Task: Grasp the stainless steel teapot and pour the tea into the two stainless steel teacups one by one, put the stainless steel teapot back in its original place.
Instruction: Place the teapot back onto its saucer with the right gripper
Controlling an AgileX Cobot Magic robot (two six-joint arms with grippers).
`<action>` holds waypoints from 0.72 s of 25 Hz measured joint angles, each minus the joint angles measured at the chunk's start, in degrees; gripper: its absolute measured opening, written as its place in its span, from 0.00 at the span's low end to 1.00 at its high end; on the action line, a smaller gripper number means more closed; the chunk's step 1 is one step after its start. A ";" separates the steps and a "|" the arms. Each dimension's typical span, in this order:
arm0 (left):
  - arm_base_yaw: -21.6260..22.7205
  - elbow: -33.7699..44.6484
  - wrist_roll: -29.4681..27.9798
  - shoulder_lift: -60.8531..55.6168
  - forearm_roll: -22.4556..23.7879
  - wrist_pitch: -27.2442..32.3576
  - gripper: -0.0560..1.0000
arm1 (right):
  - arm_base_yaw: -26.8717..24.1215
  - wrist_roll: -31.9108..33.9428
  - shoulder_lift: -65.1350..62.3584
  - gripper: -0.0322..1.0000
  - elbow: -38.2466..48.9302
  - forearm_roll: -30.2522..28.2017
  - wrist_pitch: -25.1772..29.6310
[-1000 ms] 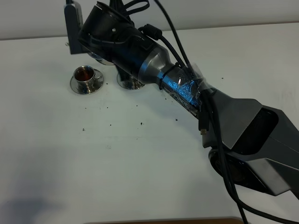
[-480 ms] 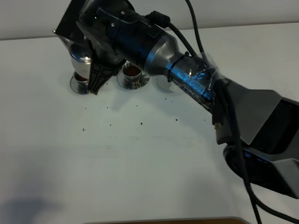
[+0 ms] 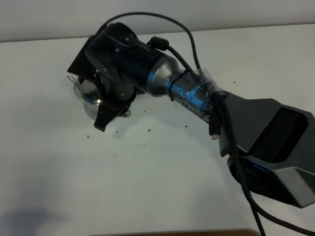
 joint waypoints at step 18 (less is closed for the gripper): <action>0.00 0.00 0.00 0.00 0.00 0.00 0.41 | -7.03 -0.41 -11.88 0.21 7.10 0.32 -0.37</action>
